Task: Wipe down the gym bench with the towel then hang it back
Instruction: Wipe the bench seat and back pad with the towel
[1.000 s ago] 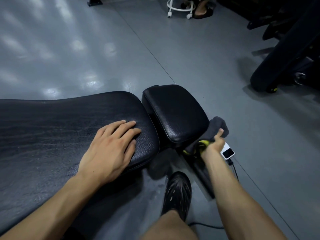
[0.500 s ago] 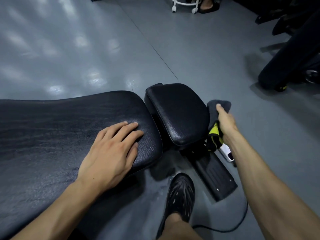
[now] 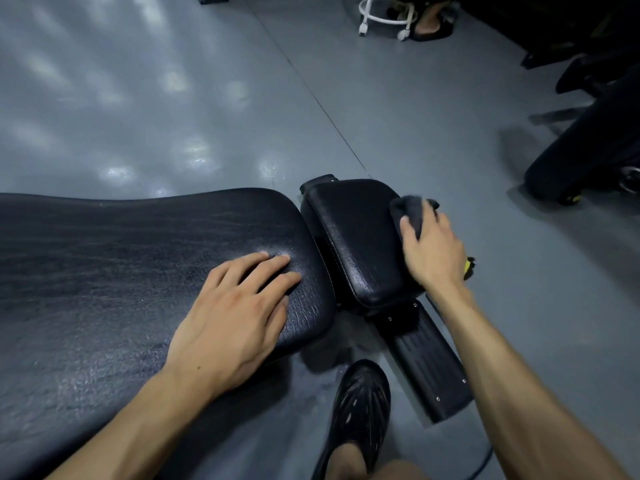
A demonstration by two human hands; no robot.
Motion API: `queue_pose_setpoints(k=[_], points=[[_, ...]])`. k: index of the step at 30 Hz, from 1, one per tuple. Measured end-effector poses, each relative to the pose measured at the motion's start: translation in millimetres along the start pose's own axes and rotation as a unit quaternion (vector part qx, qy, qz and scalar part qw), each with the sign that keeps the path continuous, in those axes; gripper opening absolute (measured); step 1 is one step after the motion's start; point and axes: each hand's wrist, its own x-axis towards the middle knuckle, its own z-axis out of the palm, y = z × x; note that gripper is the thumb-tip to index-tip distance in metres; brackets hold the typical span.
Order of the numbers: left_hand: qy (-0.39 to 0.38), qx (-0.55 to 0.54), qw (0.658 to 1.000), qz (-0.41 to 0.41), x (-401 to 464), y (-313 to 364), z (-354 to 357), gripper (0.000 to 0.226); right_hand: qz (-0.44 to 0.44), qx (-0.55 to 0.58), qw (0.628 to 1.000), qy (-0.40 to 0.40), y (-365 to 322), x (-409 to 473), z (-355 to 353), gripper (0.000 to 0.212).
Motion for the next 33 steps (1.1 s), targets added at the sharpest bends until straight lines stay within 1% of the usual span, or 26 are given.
queue_pose_setpoints(k=[2,3,4,5,7,9,10,12,14,16,18,19,21,22,23,25,27,29,30,32,33], points=[[-0.002,-0.003,1.0,-0.001,1.1,0.0,-0.1,0.042,-0.1,-0.036,0.993,0.049,-6.8,-40.8,7.8,0.052],[-0.001,-0.006,1.0,-0.001,1.6,0.0,-0.2,0.042,-0.14,-0.031,0.987,0.066,-10.7,-57.6,12.2,0.053],[0.0,-0.01,1.0,-0.002,1.5,0.0,-0.5,0.042,-0.165,-0.022,0.984,0.065,-12.3,-64.7,14.2,0.055],[0.001,-0.011,1.0,-0.004,1.4,0.4,-0.9,0.041,-0.174,-0.006,0.984,0.043,-11.8,-58.3,11.6,0.056],[-0.001,-0.01,1.0,-0.005,1.9,0.1,-1.5,0.041,-0.169,-0.002,0.985,-0.027,-9.0,-23.0,4.2,0.057],[-0.008,-0.013,1.0,-0.006,3.1,-1.0,-1.5,0.041,-0.154,0.0,0.985,-0.079,-15.1,19.1,-0.8,0.055],[-0.009,-0.014,1.0,-0.006,3.1,-0.6,-2.1,0.041,-0.135,0.015,0.987,-0.09,-27.4,31.5,-4.9,0.051],[-0.006,-0.016,1.0,-0.01,2.4,0.5,-3.6,0.041,-0.102,0.028,0.991,-0.083,-48.6,47.8,-4.0,0.043],[-0.002,-0.019,1.0,-0.007,2.8,1.0,-3.9,0.041,-0.119,0.016,0.99,-0.073,-61.5,42.2,-1.3,0.039],[-0.003,-0.024,1.0,-0.006,2.9,1.2,-4.9,0.041,-0.203,0.026,0.976,-0.079,-64.9,17.3,2.6,0.044],[-0.002,-0.027,1.0,-0.005,2.8,1.7,-6.2,0.04,-0.297,0.044,0.948,-0.105,-63.2,-17.4,4.4,0.053],[0.0,-0.029,1.0,-0.003,3.3,1.8,-6.3,0.04,-0.325,0.044,0.937,-0.122,-60.1,-29.3,3.2,0.055],[0.003,-0.032,0.999,-0.001,3.8,2.2,-6.2,0.039,-0.362,0.038,0.919,-0.15,-54.1,-18.4,-1.6,0.054],[0.004,-0.035,0.999,-0.001,4.0,2.5,-5.8,0.039,-0.36,0.034,0.92,-0.151,-56.2,-3.7,-3.4,0.052],[0.005,-0.038,0.999,0.0,4.5,1.9,-5.4,0.039,-0.339,0.03,0.929,-0.145,-64.0,12.2,-4.4,0.048],[0.006,-0.039,0.999,0.001,4.8,1.8,-5.0,0.038,-0.281,0.025,0.953,-0.115,-94.0,33.6,-5.3,0.041],[0.012,-0.041,0.999,0.002,4.6,2.2,-5.5,0.038,-0.249,0.042,0.964,-0.085,-121.5,35.1,-0.8,0.034],[0.018,-0.05,0.999,0.005,4.4,2.5,-6.5,0.037,-0.264,0.105,0.956,-0.075,-133.3,19.0,-1.1,0.026],[0.027,-0.066,0.997,0.005,4.4,2.1,-7.1,0.035,-0.275,0.152,0.946,-0.086,-133.3,9.3,-0.6,0.023],[0.071,-0.149,0.986,-0.024,5.3,0.8,-8.7,0.026,-0.297,0.216,0.921,-0.128,-134.0,-14.4,-3.8,0.028],[0.102,-0.208,0.971,-0.057,5.4,1.1,-10.8,0.024,-0.308,0.225,0.913,-0.145,-130.7,-26.7,-2.4,0.033]])
